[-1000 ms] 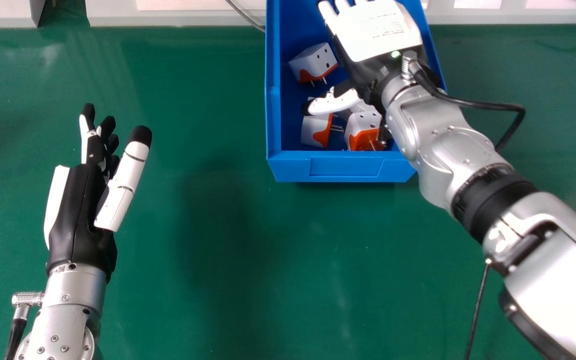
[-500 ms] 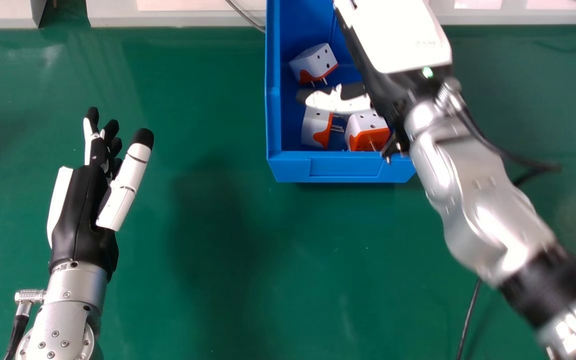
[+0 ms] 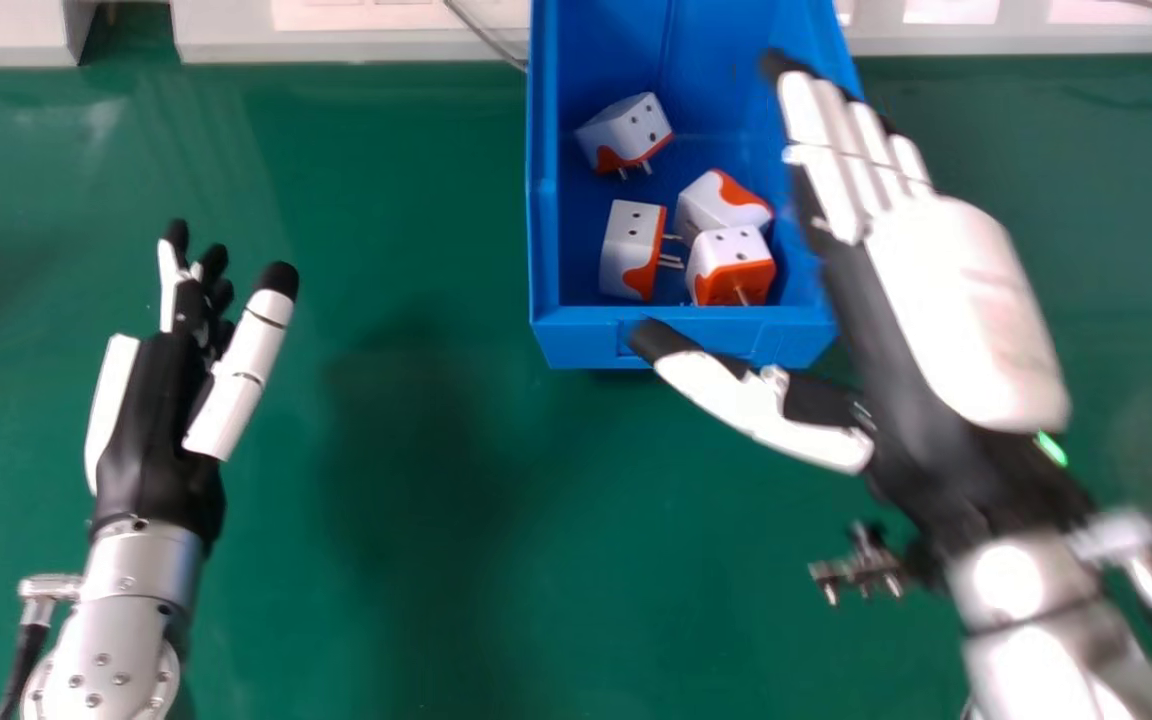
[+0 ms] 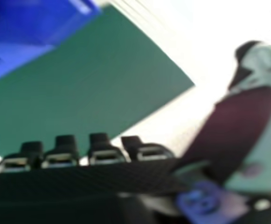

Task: Pick all objects and put in blue box

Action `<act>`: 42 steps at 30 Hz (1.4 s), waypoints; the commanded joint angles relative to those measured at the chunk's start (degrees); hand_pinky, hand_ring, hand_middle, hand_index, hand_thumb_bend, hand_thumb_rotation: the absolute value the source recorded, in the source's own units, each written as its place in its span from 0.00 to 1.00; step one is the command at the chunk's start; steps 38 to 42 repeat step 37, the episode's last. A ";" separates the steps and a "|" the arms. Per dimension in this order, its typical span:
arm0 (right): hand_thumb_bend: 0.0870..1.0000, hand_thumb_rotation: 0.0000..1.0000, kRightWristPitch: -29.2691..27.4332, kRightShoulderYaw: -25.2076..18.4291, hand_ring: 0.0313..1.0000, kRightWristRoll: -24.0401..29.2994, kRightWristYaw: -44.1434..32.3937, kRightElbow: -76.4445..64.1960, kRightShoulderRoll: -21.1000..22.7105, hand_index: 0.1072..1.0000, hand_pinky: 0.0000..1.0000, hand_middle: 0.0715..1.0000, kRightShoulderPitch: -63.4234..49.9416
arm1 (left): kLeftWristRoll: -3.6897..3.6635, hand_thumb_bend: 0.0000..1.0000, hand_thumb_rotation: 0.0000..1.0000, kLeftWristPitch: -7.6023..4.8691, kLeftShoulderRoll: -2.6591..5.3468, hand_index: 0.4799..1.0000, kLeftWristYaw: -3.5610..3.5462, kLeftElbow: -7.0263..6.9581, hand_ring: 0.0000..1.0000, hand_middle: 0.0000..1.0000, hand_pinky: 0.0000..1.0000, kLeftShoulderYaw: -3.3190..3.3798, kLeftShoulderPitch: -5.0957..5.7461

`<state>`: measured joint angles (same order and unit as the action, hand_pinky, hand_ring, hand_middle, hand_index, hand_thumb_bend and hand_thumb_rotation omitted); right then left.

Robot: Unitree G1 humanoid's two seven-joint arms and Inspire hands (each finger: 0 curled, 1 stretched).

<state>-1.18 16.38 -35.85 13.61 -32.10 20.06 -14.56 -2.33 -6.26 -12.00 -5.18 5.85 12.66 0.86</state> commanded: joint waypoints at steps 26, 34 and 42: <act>0.26 0.99 -15.80 -10.06 1.00 30.58 -10.03 23.44 -11.17 1.00 1.00 1.00 -3.14 | -2.29 0.55 0.73 -11.88 -1.83 1.00 -0.53 6.50 1.00 1.00 1.00 2.89 2.86; 0.22 1.00 -13.59 -12.37 1.00 36.25 -14.94 22.85 -11.78 1.00 1.00 1.00 -1.35 | -3.38 0.57 0.74 -13.52 -1.46 1.00 0.06 6.29 1.00 1.00 1.00 4.03 4.90; 0.17 1.00 -12.18 -13.69 1.00 38.27 -16.71 22.38 -11.65 1.00 1.00 1.00 -0.92 | -3.52 0.57 0.75 -16.37 -2.00 1.00 -0.37 9.21 1.00 1.00 1.00 4.69 4.80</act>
